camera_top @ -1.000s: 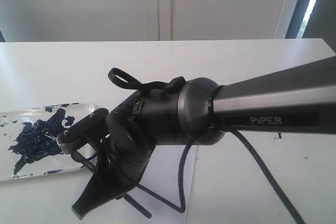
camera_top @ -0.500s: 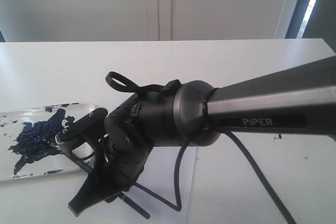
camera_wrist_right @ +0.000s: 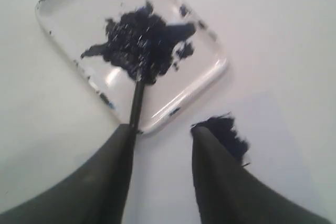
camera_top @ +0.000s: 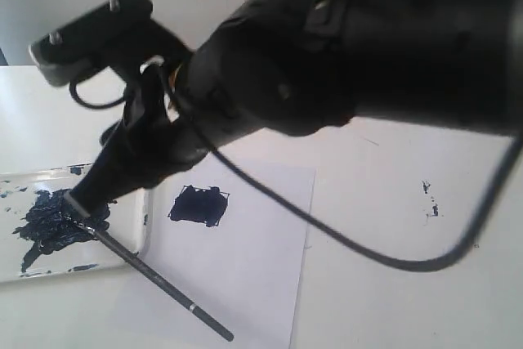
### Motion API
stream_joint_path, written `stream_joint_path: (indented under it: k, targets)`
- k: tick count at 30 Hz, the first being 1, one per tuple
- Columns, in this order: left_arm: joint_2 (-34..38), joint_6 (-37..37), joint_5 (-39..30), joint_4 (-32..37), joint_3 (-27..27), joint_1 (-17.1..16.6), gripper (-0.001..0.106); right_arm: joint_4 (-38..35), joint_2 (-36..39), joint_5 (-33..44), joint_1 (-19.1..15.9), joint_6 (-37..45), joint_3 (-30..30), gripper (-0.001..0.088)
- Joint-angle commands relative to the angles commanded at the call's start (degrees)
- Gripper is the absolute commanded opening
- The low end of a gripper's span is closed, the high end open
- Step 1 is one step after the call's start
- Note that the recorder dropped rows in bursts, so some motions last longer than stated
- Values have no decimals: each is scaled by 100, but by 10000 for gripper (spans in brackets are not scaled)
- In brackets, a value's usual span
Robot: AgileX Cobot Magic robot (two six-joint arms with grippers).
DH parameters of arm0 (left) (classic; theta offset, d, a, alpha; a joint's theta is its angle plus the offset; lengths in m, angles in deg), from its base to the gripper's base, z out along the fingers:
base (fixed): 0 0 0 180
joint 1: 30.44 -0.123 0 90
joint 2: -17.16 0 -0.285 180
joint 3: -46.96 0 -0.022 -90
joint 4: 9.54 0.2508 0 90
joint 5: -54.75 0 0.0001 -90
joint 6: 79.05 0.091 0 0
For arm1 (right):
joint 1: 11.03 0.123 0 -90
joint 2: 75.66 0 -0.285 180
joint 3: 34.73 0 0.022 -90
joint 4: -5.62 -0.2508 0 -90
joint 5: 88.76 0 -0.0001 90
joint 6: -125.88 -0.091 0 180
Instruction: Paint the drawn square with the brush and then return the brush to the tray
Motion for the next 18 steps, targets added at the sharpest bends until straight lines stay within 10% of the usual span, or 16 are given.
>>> stream_joint_path:
  k: [18]
  targets:
    - [0,-188,253,691,0,0,0,987,-1377,-386,0,-290,0,271]
